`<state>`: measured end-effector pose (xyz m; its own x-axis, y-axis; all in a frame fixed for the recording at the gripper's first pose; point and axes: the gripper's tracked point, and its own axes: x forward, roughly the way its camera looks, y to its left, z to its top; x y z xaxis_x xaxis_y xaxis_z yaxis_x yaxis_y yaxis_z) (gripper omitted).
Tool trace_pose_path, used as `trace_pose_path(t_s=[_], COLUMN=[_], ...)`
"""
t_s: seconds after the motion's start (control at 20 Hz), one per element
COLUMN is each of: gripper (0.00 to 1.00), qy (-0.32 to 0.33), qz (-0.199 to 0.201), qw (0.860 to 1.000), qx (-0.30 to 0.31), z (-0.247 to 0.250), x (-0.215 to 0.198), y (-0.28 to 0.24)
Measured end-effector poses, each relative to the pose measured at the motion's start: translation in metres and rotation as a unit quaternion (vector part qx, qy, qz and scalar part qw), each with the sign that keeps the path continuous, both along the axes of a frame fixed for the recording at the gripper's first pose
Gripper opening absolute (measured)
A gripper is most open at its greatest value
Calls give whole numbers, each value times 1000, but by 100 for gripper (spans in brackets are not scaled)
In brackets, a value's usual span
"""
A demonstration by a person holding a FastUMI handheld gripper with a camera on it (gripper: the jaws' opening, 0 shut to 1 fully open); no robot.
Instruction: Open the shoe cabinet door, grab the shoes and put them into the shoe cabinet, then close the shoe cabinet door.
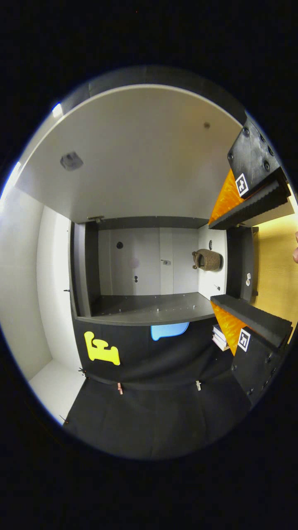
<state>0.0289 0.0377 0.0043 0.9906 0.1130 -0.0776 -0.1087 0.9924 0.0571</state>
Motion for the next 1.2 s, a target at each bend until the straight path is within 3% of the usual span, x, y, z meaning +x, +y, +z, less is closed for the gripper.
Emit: trace_pose_path(t_s=[0.2, 0.45, 0.8, 1.2], gripper=[99, 99, 98, 98], qy=[-17, -35, -21, 21], qz=[-31, -113, -205, -198], qw=[999, 993, 978, 980], qx=[10, 12, -12, -2], z=[4, 6, -6, -34], x=[-41, -75, -66, -26], y=[-52, -138, -231, -243])
